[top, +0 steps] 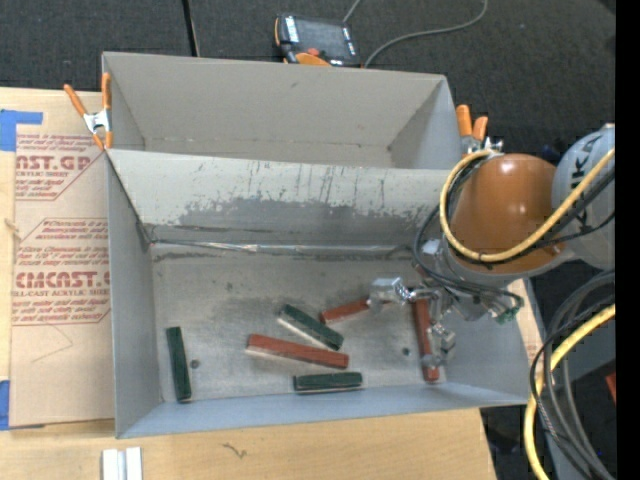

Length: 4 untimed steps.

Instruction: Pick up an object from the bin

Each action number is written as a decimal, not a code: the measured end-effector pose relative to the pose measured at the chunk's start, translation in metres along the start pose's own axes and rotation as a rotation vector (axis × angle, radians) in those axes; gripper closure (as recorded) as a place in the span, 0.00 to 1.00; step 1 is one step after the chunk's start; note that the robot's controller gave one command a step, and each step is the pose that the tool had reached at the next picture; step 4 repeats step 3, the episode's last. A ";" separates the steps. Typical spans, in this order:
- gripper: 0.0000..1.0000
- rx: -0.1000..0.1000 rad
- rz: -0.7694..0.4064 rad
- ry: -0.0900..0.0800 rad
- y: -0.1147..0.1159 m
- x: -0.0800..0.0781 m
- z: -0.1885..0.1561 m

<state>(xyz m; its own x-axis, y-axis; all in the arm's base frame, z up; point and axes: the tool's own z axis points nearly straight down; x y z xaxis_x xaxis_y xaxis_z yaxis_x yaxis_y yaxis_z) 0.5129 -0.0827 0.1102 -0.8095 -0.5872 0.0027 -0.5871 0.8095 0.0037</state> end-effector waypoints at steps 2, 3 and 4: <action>1.00 0.004 -0.223 -0.007 -0.056 -0.001 0.039; 1.00 0.011 -0.204 -0.010 -0.044 -0.012 -0.106; 1.00 0.011 -0.204 -0.010 -0.044 -0.012 -0.106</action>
Offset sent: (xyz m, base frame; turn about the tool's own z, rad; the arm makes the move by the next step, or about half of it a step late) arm 0.0319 -0.0471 -0.0402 -0.2242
